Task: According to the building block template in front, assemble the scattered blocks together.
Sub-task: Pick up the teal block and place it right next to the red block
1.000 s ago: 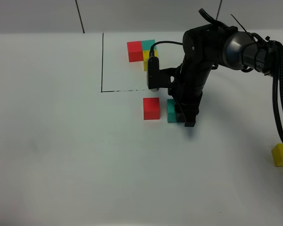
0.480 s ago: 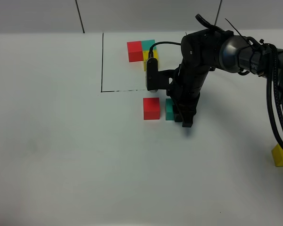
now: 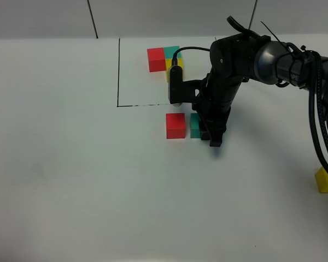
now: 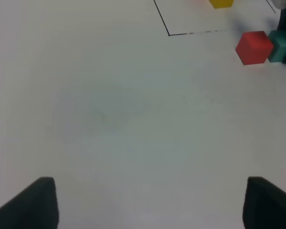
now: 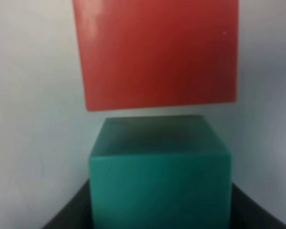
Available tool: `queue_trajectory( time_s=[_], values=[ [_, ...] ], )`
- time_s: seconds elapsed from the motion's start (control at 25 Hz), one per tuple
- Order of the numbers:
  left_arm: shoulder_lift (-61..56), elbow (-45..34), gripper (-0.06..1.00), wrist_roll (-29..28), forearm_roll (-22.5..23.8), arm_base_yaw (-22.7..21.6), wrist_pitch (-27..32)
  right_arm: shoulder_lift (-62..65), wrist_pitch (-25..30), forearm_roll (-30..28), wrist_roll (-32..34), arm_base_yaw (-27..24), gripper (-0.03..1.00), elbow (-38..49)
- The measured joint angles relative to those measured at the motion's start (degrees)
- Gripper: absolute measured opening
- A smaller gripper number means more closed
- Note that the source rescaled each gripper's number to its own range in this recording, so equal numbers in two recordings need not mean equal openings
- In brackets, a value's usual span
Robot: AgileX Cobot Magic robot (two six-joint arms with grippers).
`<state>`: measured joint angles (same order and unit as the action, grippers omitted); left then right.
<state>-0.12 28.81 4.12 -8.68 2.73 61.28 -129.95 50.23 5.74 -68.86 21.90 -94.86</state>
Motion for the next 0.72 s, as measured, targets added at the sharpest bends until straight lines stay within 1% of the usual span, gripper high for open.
queue_trajectory(
  time_s=[0.24,0.72],
  values=[
    [0.0,0.0,0.74,0.0,0.0,0.0,0.0,-0.22,-0.72,-0.05,0.0,0.82,0.01,-0.2],
    [0.0,0.0,0.74,0.0,0.0,0.0,0.0,-0.28,-0.72,0.22,-0.05,0.82,0.01,-0.19]
  ],
)
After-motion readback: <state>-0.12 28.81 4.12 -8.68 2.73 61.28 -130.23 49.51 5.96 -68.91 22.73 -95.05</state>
